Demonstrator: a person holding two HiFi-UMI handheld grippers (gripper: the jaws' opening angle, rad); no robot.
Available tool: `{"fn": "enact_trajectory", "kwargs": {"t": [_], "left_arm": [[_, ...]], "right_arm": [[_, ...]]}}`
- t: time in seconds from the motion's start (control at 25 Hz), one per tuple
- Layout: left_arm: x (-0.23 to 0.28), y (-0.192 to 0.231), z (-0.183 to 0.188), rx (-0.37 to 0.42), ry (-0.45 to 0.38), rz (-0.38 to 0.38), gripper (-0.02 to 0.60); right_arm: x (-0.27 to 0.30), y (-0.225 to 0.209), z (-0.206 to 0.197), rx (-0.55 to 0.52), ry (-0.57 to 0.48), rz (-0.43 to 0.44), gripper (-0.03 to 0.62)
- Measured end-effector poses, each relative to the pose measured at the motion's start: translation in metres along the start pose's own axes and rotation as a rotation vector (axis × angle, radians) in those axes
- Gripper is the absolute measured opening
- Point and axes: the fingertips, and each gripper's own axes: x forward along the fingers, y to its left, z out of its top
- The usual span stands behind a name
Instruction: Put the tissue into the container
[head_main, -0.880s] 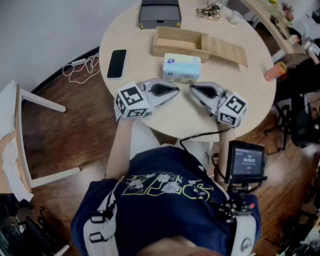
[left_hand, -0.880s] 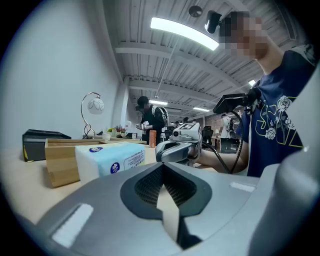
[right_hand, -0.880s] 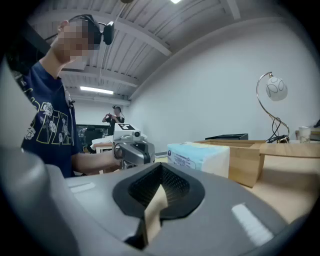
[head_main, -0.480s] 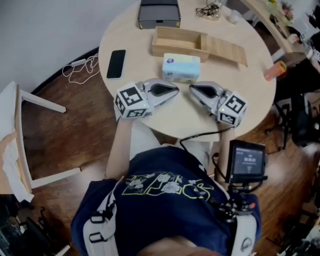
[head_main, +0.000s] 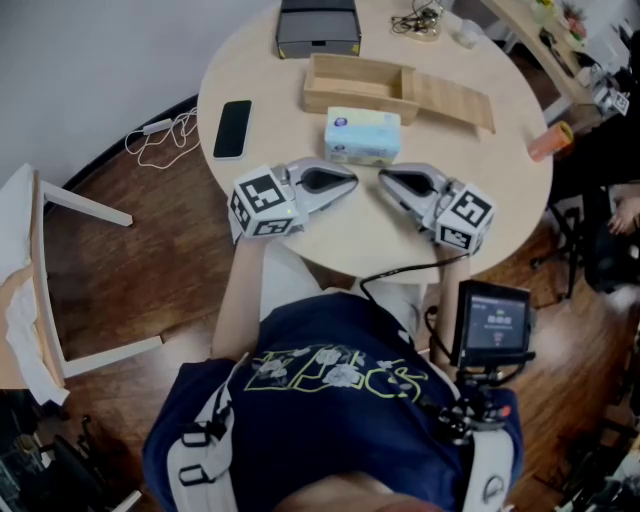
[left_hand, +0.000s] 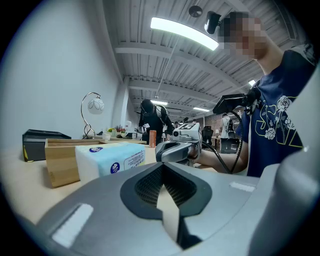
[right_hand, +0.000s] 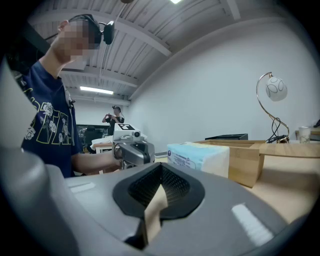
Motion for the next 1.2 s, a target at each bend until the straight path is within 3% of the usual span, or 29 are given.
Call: {"fn": "enact_trajectory", "kwargs": {"t": [1.2], "left_arm": [[0.0004,0.0005,0.0009,0.001,-0.002,-0.001,0.003]], "right_arm": [[-0.0007,-0.0006,0.0015,0.008,-0.002,-0.005,0.000]]}}
